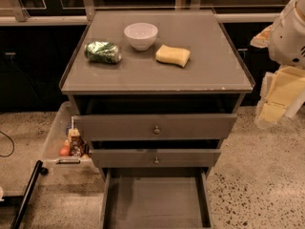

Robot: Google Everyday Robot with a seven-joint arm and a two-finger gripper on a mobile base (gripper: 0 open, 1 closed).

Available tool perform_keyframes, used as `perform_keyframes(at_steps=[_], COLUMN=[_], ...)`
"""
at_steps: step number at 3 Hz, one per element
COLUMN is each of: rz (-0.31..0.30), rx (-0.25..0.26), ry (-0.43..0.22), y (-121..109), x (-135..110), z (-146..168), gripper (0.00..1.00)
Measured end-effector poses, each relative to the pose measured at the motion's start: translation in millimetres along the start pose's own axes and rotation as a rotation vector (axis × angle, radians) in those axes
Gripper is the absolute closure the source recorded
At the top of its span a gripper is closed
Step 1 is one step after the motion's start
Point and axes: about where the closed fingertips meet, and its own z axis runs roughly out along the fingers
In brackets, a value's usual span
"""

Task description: Place sponge into bottom drawer

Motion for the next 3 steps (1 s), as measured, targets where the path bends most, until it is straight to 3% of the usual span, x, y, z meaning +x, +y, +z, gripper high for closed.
perform_keyframes(at_steps=[1, 2, 3], rz=[0.0, 0.005, -0.001], rx=[0.0, 0.004, 0.041], ry=[-0.001, -0.051, -0.135], y=[0, -13, -44], x=[0, -9, -17], z=[0, 9, 25], gripper=[0.0, 0.0, 0.0])
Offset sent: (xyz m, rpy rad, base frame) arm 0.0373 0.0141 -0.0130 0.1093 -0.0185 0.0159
